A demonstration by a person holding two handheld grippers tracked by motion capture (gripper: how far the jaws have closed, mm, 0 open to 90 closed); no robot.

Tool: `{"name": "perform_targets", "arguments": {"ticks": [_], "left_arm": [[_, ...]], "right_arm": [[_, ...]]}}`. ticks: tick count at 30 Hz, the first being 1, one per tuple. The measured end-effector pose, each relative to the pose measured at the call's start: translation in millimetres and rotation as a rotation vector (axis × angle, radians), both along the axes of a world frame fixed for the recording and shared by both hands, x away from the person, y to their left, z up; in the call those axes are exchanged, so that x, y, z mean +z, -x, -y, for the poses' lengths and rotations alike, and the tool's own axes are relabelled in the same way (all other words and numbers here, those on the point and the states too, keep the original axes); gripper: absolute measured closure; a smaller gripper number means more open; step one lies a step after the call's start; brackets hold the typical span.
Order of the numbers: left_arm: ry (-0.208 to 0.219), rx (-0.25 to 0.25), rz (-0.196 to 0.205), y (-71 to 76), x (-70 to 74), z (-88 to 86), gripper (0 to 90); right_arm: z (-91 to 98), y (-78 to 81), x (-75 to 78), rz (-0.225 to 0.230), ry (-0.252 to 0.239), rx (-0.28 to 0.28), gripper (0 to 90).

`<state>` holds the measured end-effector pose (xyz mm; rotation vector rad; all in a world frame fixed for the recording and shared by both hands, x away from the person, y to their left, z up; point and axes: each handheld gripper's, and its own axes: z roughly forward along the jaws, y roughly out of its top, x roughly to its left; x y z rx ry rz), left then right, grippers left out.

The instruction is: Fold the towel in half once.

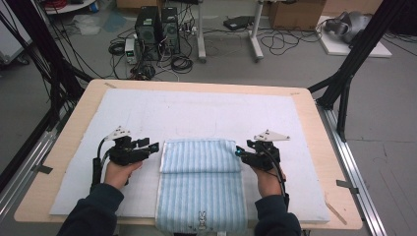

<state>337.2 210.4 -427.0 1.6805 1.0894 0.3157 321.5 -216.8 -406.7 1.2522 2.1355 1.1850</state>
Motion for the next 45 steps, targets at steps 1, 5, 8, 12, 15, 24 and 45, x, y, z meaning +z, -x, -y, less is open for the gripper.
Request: {"name": "perform_targets", "arguments": {"ticks": [1, 5, 8, 12, 15, 24, 45], "left_arm": [[0.006, -0.003, -0.001, -3.9, 1.4, 1.2, 44.1], [-0.042, -0.018, 0.0, -19.8, 4.1, 8.6, 43.3], [-0.073, -0.024, -0.014, -31.3, 2.8, 14.5, 42.8], [-0.115, -0.023, -0.051, -40.9, -11.4, 21.3, 42.6], [-0.149, -0.027, -0.065, -44.2, -20.0, 27.8, 44.5], [-0.218, -0.071, -0.054, -42.7, -24.8, 36.8, 73.9], [-0.234, -0.072, -0.055, -40.9, -25.0, 38.6, 85.5]], "right_arm": [[-0.4, -1.6, 0.7, -0.005, -0.006, -0.005, 49.1], [-2.3, -1.3, -0.4, -0.009, -0.008, 0.0, 49.0], [-2.3, 1.0, -1.2, -0.006, 0.0, 0.009, 49.0], [3.6, 2.0, -1.8, -0.011, 0.0, -0.001, 48.4], [9.0, 1.8, -2.6, -0.013, -0.002, -0.007, 48.4], [7.6, -1.3, -3.8, -0.017, -0.001, -0.005, 48.4], [-23.3, -67.9, -28.5, -0.186, 0.111, -0.053, 47.3]]}}
